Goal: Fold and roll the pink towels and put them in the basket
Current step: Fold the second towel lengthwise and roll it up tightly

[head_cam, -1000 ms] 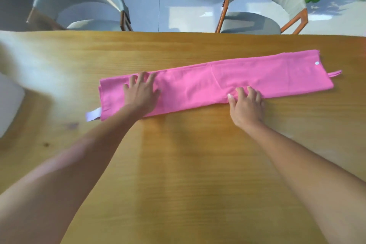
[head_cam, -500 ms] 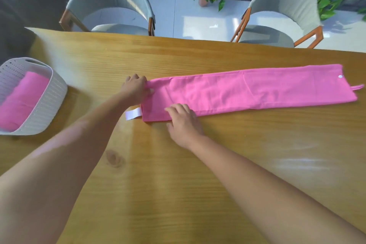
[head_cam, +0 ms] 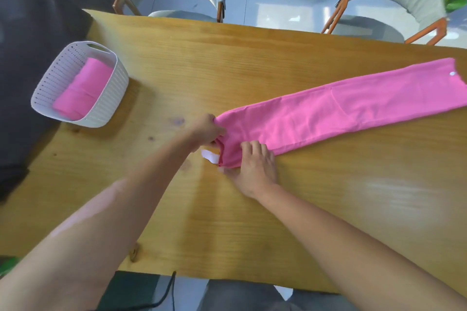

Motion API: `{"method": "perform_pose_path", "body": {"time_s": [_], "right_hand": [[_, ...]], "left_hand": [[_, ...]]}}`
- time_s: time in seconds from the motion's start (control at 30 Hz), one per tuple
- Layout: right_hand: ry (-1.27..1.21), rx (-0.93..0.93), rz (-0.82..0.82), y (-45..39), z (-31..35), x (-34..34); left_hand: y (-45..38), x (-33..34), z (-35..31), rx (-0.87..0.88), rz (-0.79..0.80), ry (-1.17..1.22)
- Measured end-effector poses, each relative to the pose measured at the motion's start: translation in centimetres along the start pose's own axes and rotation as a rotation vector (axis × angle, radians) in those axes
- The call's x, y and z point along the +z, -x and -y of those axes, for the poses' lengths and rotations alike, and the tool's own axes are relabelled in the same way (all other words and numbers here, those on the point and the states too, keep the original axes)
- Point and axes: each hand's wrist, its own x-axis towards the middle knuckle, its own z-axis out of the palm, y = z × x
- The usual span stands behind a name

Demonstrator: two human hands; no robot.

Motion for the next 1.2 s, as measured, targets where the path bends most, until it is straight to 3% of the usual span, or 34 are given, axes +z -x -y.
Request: {"method": "perform_pose_path", "body": {"time_s": [0.13,0.23,0.43,0.63,0.73,0.83,0.97,1.07,1.2], "right_hand": [[0.059,0.111,-0.034,5.6,0.8,1.1],[0.08,0.164,-0.062,8.5,1.2,2.3],[0.035,0.176,-0.092,11.0,3.4,4.2],[-0.041,0.162,-0.113,9.7,5.1,3.8],[-0.059,0.165,-0.089,9.4,4.8,3.1],[-0.07,0.156,-0.083,9.7,4.4,2.9],[-0.253,0.164,-0.102,9.6,3.5,3.2],[-0.462,0.245,-0.093,9.5,2.9,2.9],[-0.624,0.432,-0.114,8.9,2.0,2.4]], "left_hand": [[4.6,3.3,3.6,-0.016,0.024,0.053],[6.7,4.1,6.1,0.022,-0.018,-0.042],[7.5,3.3,7.9,0.25,-0.039,-0.144],[6.9,2.2,7.8,0.384,0.133,-0.004],[6.8,1.7,8.1,0.334,0.181,0.032],[6.6,0.8,8.2,0.355,0.237,-0.063],[5.7,-0.3,8.1,0.564,0.221,-0.47],[4.9,-0.5,7.5,0.669,0.214,-0.487],[3.3,0.2,6.5,0.718,0.089,-0.453]]}}
